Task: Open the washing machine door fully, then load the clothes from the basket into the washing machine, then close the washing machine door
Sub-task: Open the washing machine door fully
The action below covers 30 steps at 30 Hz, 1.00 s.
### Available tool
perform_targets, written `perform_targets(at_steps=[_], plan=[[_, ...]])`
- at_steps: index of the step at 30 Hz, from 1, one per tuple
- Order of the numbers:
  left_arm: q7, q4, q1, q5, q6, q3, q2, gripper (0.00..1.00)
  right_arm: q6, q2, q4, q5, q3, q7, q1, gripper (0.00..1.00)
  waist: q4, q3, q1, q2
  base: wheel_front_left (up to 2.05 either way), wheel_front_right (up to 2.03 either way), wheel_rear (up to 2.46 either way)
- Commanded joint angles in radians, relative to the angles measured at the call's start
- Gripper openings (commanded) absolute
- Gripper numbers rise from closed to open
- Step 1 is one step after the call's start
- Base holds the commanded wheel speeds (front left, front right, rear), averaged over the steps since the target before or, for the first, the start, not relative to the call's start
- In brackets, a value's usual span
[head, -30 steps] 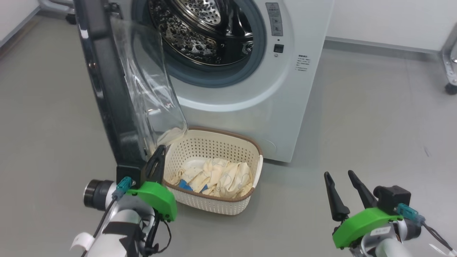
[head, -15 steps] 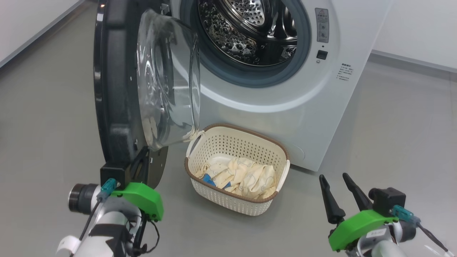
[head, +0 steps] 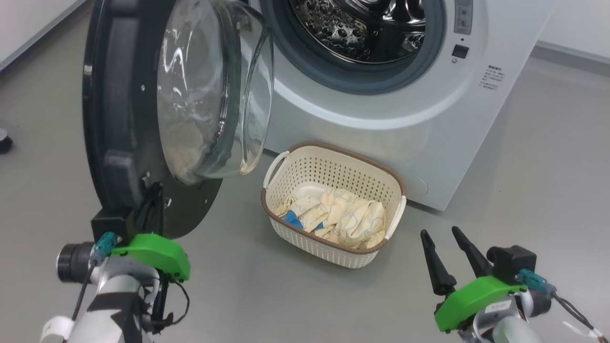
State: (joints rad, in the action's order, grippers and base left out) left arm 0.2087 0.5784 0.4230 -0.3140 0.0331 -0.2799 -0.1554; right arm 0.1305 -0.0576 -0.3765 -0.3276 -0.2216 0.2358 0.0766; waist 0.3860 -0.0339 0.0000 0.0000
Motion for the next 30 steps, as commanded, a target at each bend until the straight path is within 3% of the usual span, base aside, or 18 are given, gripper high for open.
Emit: perform_targets(at_steps=[1, 16, 30], plan=[[0.011, -0.031, 0.035, -0.008, -0.017, 0.054, -0.047, 0.0, 0.0, -0.013, 0.036, 0.01, -0.021, -0.005, 0.055, 1.0, 0.005, -0.018, 0.0, 0.0, 0.0, 0.0, 0.0], [0.043, -0.009, 0.104, -0.058, -0.031, 0.16, -0.138, 0.0, 0.0, -0.063, 0.106, 0.046, -0.004, -0.067, 0.092, 1.0, 0.015, -0.152, 0.0, 0.0, 0.0, 0.0, 0.0], [0.053, 0.05, 0.232, -0.099, -0.016, 0.282, -0.218, 0.0, 0.0, -0.13, 0.228, 0.088, 0.041, -0.161, 0.128, 1.0, 0.012, -0.303, 0.0, 0.0, 0.0, 0.0, 0.0]])
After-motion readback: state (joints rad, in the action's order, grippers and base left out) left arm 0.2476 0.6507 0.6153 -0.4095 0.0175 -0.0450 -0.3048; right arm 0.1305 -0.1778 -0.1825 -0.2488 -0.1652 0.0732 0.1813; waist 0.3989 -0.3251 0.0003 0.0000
